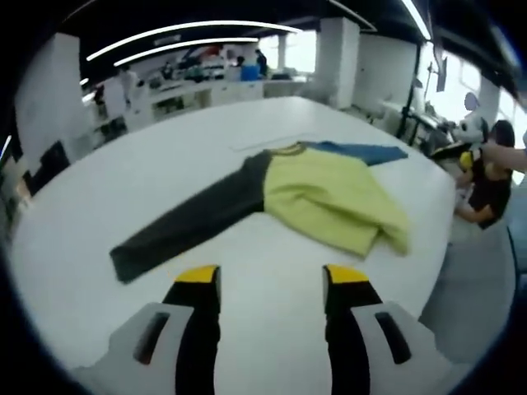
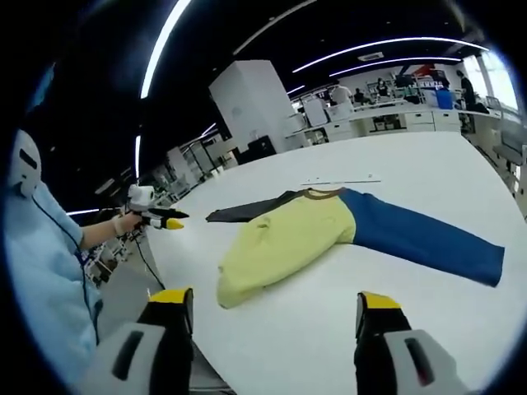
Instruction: Fold the garment on the visible template until the final outline fits inside the template.
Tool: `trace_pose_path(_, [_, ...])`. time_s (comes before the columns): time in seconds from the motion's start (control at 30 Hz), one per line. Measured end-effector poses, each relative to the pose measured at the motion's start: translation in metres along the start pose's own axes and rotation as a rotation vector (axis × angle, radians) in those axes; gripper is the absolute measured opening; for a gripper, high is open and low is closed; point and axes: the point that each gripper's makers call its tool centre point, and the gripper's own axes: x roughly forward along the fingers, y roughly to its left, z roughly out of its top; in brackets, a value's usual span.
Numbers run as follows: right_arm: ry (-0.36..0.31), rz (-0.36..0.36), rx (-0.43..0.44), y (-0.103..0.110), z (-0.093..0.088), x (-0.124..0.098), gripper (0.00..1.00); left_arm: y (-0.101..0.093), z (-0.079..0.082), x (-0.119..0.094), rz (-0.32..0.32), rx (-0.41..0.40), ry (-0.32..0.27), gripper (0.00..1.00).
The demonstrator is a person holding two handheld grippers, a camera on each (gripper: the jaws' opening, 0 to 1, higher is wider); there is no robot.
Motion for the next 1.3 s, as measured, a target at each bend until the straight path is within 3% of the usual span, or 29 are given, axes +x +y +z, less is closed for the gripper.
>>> trace_pose_path(0.13, [0.008,0.002,-0.002,0.004,-0.007,0.003,0.81,-0.029,0.001,0.003,-0.053,0.025,-0.023,0.46])
trace_pose_path(0.27, [0.021,0.003,-0.013,0.007,-0.012,0.005,0.8,-0.056,-0.005,0.008,-0.111,0.124,-0.02,0.45])
trace_pose_path(0.4, [0.029,0.008,-0.016,0.011,-0.016,0.006,0.8,-0.081,-0.005,0.012,-0.152,0.11,-0.035,0.45])
trace_pose_path(0.5, [0.042,0.007,-0.023,0.012,-0.02,0.007,0.79,-0.085,-0.01,0.021,-0.164,0.129,-0.027,0.44])
trace_pose_path(0.8, [0.065,0.011,-0.058,0.019,-0.02,0.007,0.78,-0.108,0.002,0.031,-0.205,0.162,-0.039,0.41])
trace_pose_path(0.97, [0.079,0.022,-0.178,0.03,-0.014,0.016,0.71,-0.122,0.007,0.038,-0.231,0.17,-0.049,0.4])
trace_pose_path(1.23, [0.197,0.107,-0.49,0.067,-0.03,0.068,0.64,-0.14,0.008,0.044,-0.272,0.115,-0.066,0.39])
trace_pose_path(1.3, [0.219,0.143,-0.496,0.076,-0.035,0.081,0.65,-0.141,0.005,0.043,-0.275,0.118,-0.062,0.39])
